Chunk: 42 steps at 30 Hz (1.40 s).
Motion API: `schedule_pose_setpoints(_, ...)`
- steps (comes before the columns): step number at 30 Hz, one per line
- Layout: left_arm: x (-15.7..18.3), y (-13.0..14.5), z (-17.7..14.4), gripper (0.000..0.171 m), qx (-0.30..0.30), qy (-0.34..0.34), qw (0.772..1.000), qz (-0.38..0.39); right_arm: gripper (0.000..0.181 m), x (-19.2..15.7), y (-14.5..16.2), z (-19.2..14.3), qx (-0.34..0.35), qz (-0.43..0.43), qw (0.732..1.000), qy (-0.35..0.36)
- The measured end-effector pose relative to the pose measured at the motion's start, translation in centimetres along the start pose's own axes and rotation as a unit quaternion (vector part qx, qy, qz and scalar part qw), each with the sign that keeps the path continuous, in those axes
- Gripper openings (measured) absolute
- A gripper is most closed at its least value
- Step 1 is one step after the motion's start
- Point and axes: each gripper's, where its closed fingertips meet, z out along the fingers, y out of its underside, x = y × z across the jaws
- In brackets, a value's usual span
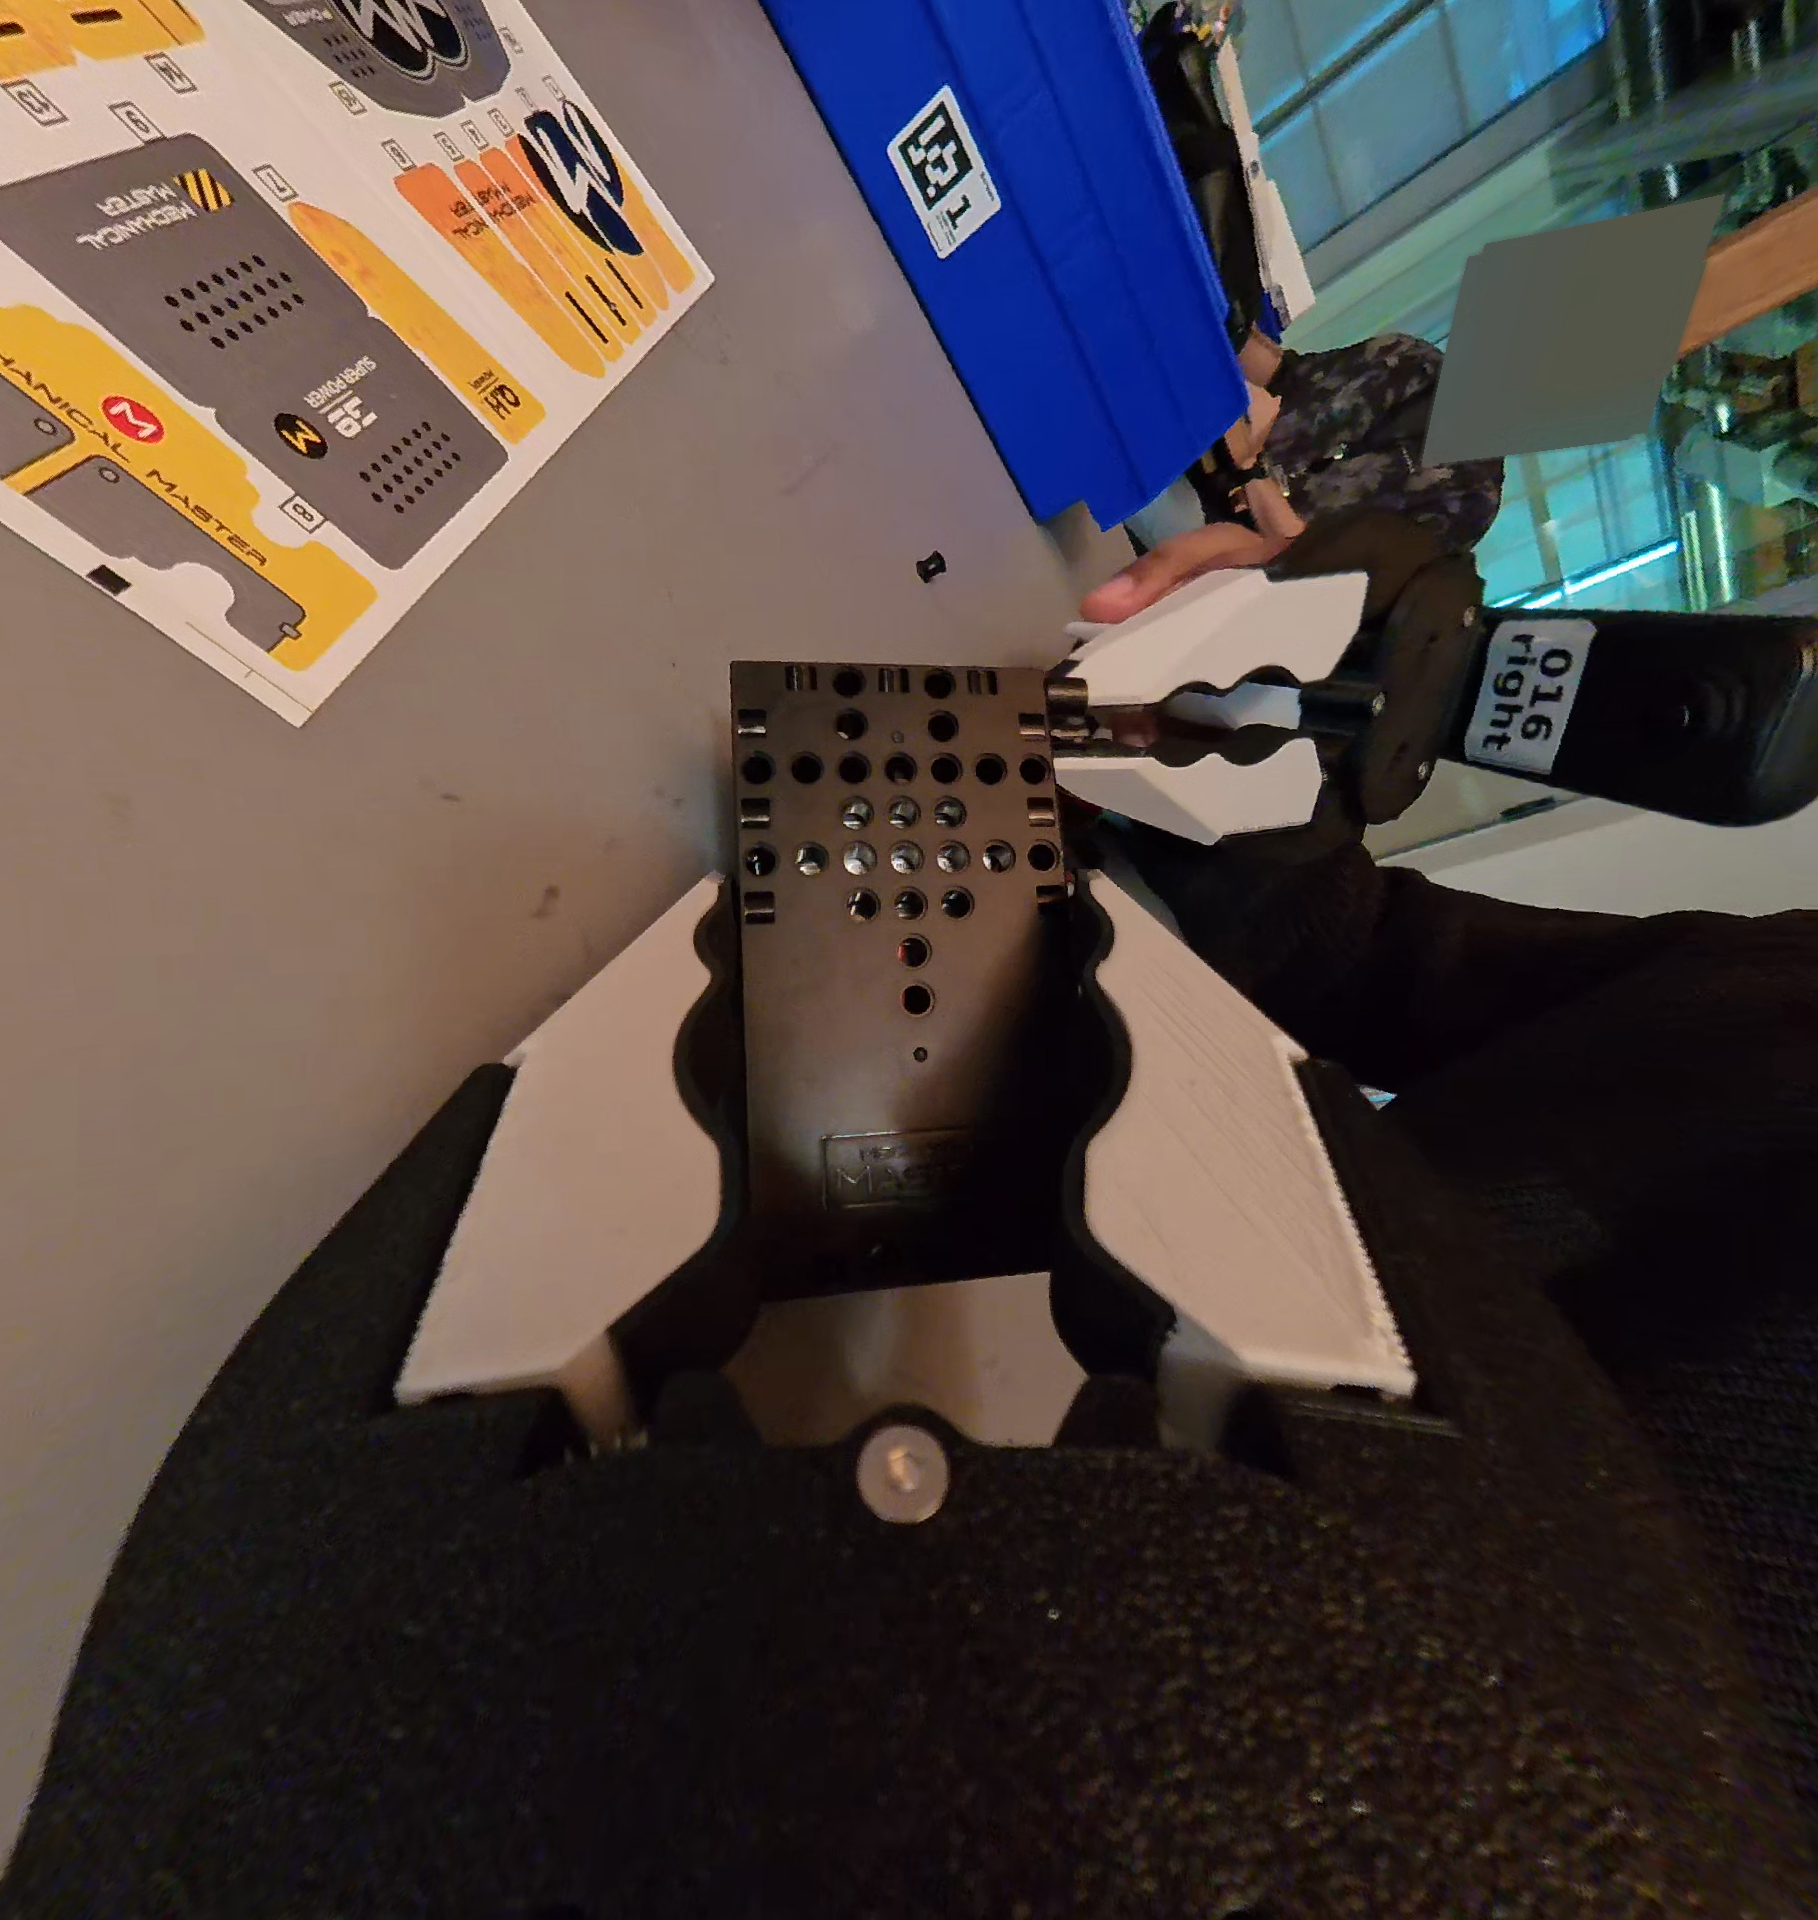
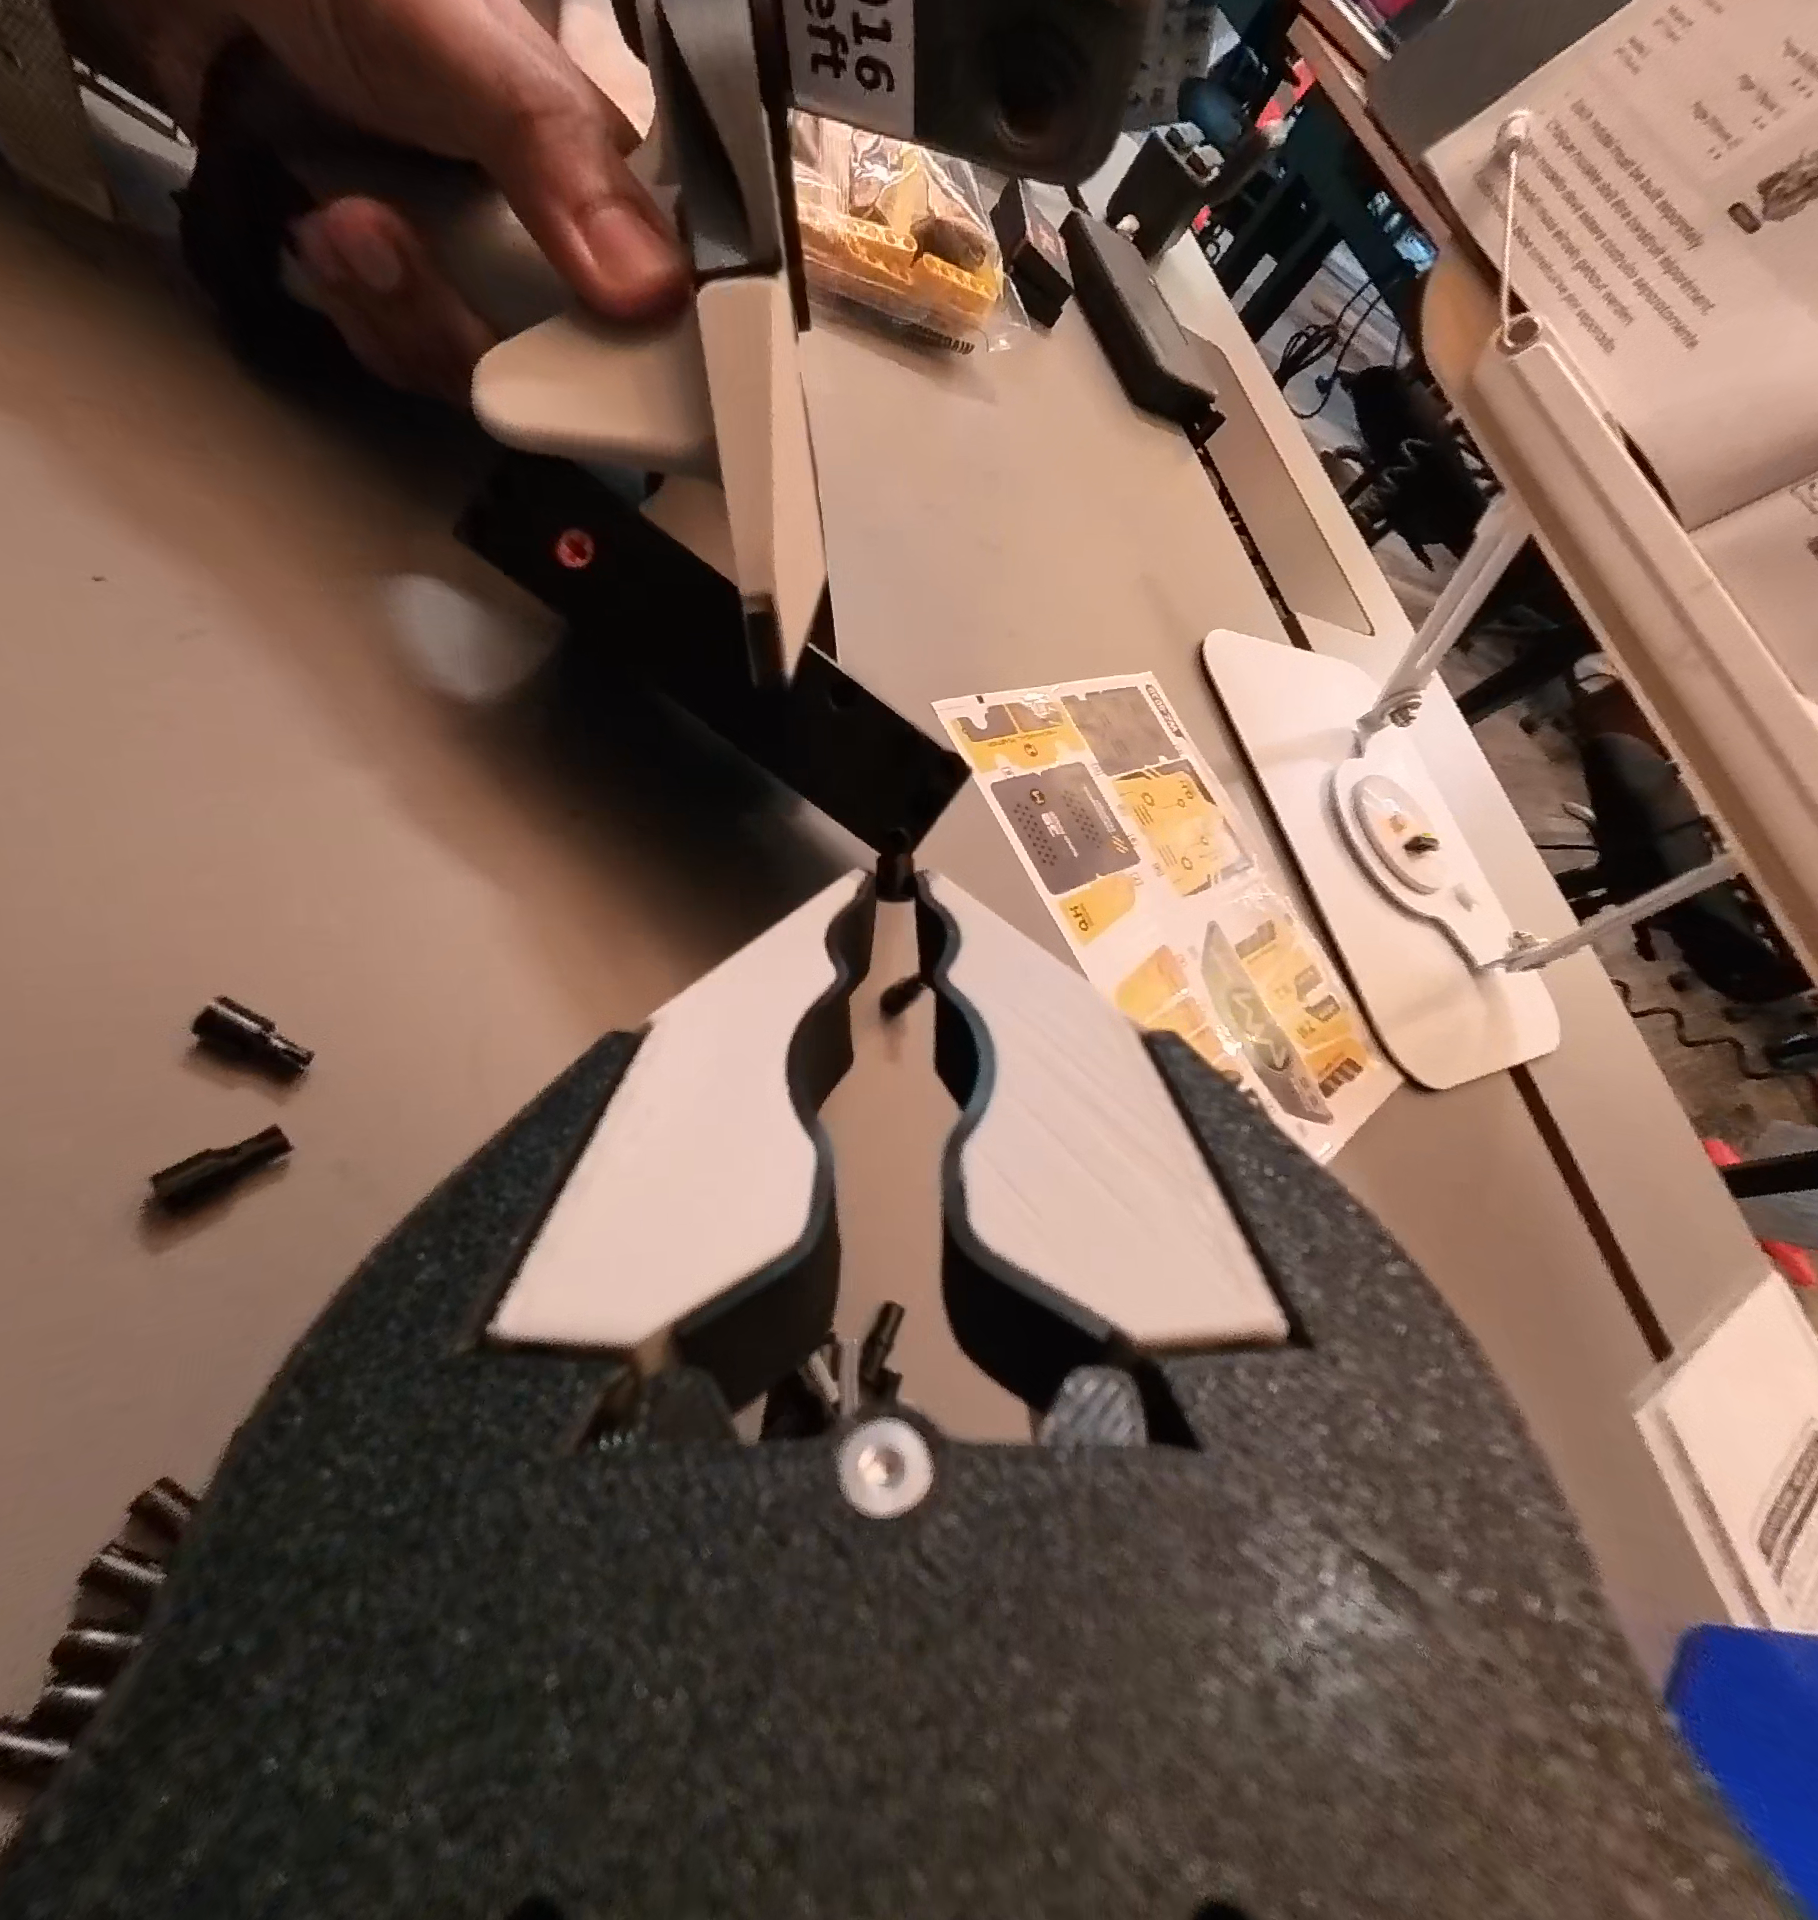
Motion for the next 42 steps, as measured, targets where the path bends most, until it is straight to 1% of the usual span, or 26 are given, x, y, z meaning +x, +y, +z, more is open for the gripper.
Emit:
schedule_pose_setpoints(13, -0.07, 0.07, 0.08, 0.063, -0.001, -0.012, 1.0, 0.009, 0.007, -0.12, -0.61, -0.42, 0.0, -0.03, 0.999, 0.011)
schedule_pose_setpoints(21, -0.19, 0.15, 0.19, 0.063, -0.005, -0.027, 0.999, 0.018, 0.007, -0.29, -0.7, -0.38, -0.008, -0.032, 0.999, 0.01)
schedule_pose_setpoints(27, -0.25, 0.11, 0.13, 0.063, -0.004, -0.023, 1.0, 0.009, 0.007, -0.23, -0.54, -0.29, -0.019, -0.037, 0.999, 0.016)
schedule_pose_setpoints(31, -0.31, 0.11, 0.07, 0.063, -0.005, -0.022, 1.0, 0.004, 0.007, -0.2, -0.36, -0.19, -0.019, -0.024, 0.999, 0.01)
schedule_pose_setpoints(36, -0.39, 0.17, 0.14, 0.063, -0.006, -0.038, 0.999, 0.014, 0.007, -0.39, -0.47, -0.14, -0.021, -0.017, 1.0, 0.003)
schedule_pose_setpoints(42, -0.48, 0.37, 0.31, 0.063, -0.011, -0.059, 0.998, 0.035, 0.006, -0.88, -0.4, 0.14, -0.04, -0.022, 0.999, 0.001)
